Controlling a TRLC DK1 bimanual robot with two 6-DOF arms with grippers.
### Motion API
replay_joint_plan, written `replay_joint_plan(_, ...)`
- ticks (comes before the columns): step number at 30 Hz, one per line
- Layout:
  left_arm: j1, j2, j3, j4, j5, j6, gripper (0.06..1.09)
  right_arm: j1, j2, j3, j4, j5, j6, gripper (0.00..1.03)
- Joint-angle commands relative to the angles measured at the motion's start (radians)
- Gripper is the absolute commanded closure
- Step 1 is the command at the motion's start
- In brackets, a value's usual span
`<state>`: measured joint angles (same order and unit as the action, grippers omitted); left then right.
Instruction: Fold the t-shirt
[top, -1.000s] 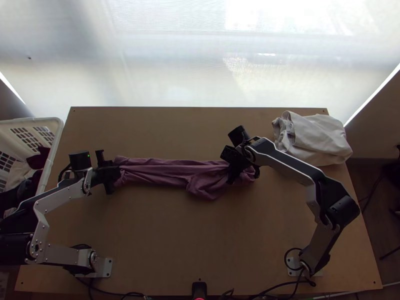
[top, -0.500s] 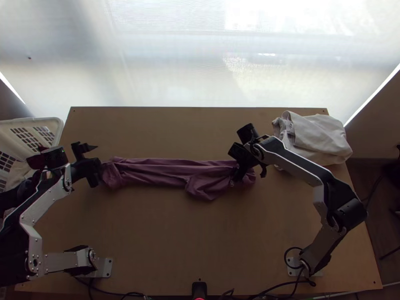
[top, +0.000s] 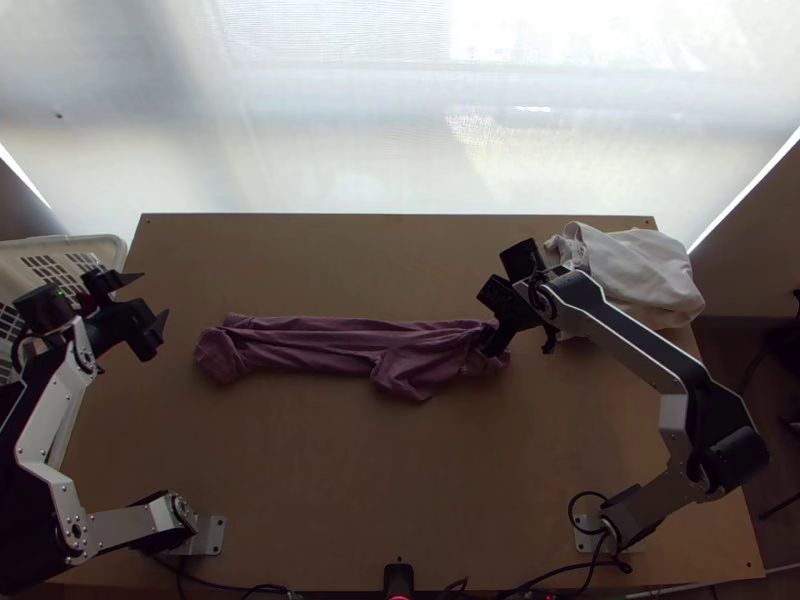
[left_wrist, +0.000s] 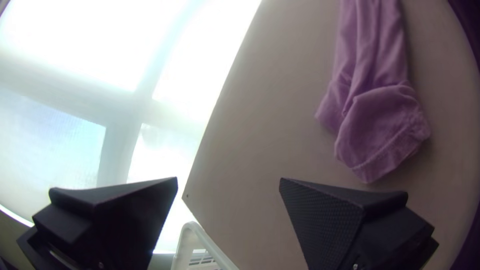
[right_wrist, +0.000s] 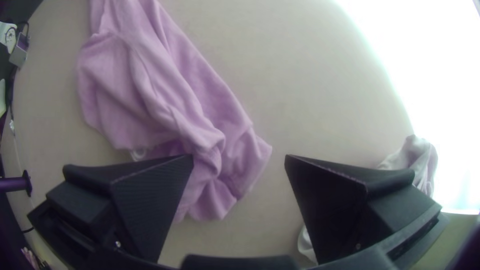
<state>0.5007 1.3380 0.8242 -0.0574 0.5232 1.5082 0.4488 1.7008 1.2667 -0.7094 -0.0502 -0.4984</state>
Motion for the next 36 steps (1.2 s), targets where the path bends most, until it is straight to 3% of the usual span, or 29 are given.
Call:
replay_joint_plan(1, 0.064, -0.04, 0.108, -0.145, 0.017, -0.201, 0.1, -0.012, -0.107, 0.003, -0.044, 0.044, 0.037, 0.17)
replay_joint_plan(4, 0.035, -0.108, 0.118, -0.268, 0.011, -0.362, 0.1, -0.009, -0.158, 0.022, -0.067, 0.072, 0.073, 0.17)
replay_joint_plan(8, -0.014, -0.165, 0.115, -0.384, -0.032, -0.477, 0.1, -0.016, -0.199, 0.013, -0.104, 0.164, 0.047, 0.17)
replay_joint_plan(10, -0.022, -0.171, 0.13, -0.415, -0.057, -0.531, 0.1, -0.068, -0.233, 0.0, -0.105, 0.168, 0.041, 0.18)
replay_joint_plan(11, -0.031, -0.171, 0.15, -0.458, -0.058, -0.566, 0.11, -0.093, -0.247, -0.006, -0.107, 0.167, 0.037, 0.23)
replay_joint_plan(15, -0.079, -0.171, 0.182, -0.631, -0.058, -0.677, 0.14, -0.039, -0.27, -0.021, -0.105, 0.167, 0.014, 0.59)
replay_joint_plan(18, -0.149, -0.152, 0.202, -0.756, -0.057, -0.809, 0.28, 0.077, -0.26, -0.016, -0.047, 0.168, -0.008, 0.88)
replay_joint_plan(20, -0.174, -0.111, 0.227, -0.845, -0.057, -0.899, 0.39, 0.149, -0.248, -0.009, -0.007, 0.173, -0.045, 0.99)
replay_joint_plan(22, -0.192, -0.017, 0.283, -0.983, -0.019, -0.982, 0.45, 0.232, -0.24, -0.006, 0.03, 0.207, -0.058, 1.0)
replay_joint_plan(26, -0.182, 0.15, 0.391, -1.237, 0.199, -0.977, 0.59, 0.395, -0.217, -0.036, 0.116, 0.283, -0.126, 1.0)
replay_joint_plan(31, -0.18, 0.176, 0.401, -1.262, 0.245, -0.994, 0.71, 0.476, -0.15, -0.038, 0.186, 0.289, -0.14, 1.0)
replay_joint_plan(34, -0.171, 0.174, 0.405, -1.271, 0.301, -1.06, 0.71, 0.481, -0.122, -0.02, 0.199, 0.288, -0.14, 1.0)
replay_joint_plan(35, -0.171, 0.17, 0.403, -1.276, 0.302, -1.06, 0.67, 0.479, -0.116, -0.018, 0.203, 0.289, -0.141, 1.0)
replay_joint_plan(36, -0.168, 0.165, 0.403, -1.274, 0.302, -1.063, 0.56, 0.479, -0.113, -0.018, 0.211, 0.288, -0.146, 1.0)
